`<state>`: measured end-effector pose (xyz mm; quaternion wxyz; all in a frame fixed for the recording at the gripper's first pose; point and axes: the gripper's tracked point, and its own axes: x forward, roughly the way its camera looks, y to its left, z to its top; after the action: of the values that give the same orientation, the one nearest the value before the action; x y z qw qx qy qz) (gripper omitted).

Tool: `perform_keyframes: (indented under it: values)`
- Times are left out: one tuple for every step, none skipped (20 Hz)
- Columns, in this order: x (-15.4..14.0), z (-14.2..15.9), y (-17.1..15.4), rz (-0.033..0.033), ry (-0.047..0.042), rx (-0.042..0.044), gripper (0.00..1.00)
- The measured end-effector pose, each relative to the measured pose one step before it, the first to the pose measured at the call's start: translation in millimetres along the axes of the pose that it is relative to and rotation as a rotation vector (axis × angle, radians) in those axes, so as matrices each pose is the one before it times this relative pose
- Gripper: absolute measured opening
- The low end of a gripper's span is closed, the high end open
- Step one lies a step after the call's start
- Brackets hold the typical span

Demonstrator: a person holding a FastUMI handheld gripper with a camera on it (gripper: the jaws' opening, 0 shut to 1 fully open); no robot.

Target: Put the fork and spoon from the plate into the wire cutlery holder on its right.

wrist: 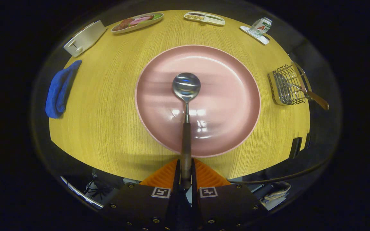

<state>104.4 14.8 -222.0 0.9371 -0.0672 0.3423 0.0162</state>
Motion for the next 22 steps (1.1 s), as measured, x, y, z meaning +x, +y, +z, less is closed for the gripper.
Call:
perform_keyframes:
  values:
    - [-2.23, 0.48, -0.94, -0.00129, 0.00293, -0.00175, 0.10]
    - [-2.79, -0.11, 0.74, 0.00435, 0.00529, -0.00232, 0.10]
    - [-0.75, 0.27, 0.86, 0.00533, 0.00330, 0.00105, 0.10]
    - [-1.24, 1.11, -1.01, -0.00037, -0.00441, -0.00293, 0.10]
    - [-1.93, 1.95, -0.70, -0.00011, -0.00779, -0.00024, 0.10]
    - [-1.17, 1.32, -0.16, 0.00224, -0.00599, 0.00081, 0.10]
    - [-3.15, 2.67, -1.15, -0.00363, -0.00653, -0.00092, 0.10]
    - [-3.39, 2.85, -1.28, -0.00266, -0.01043, -0.00316, 0.10]
    - [-3.70, 3.32, -1.20, -0.00078, -0.00980, -0.00260, 0.10]
    - [-3.51, 2.01, -0.14, -0.00017, -0.00494, -0.00116, 0.10]
    - [-4.17, 2.31, -0.38, -0.00324, -0.00594, -0.00050, 0.10]
    - [-4.87, 3.13, -0.68, -0.00340, -0.00902, -0.00201, 0.10]
    - [-5.18, 3.58, -1.91, -0.00483, -0.00726, -0.00293, 0.10]
    - [-6.23, 2.51, -1.74, -0.01227, -0.00666, -0.00078, 0.10]
    - [-6.65, 4.10, -3.71, -0.01600, -0.00617, 0.00206, 0.10]
    - [-5.73, 3.97, -3.48, -0.01176, -0.00392, 0.00583, 0.10]
    - [-4.64, 2.56, -5.34, -0.00938, -0.00502, 0.00792, 0.10]
    - [-4.48, 2.94, -5.37, -0.01081, -0.00235, 0.00646, 0.10]
    - [-3.99, 3.05, -6.24, -0.01243, -0.00112, 0.00954, 0.09]
    - [-2.30, 2.80, -6.14, -0.00977, -0.00083, 0.00911, 0.09]
    - [-2.85, 2.56, -5.71, -0.00598, -0.00013, 0.00958, 0.10]
    - [-2.83, 1.68, -6.65, -0.00638, -0.00031, 0.01079, 0.10]
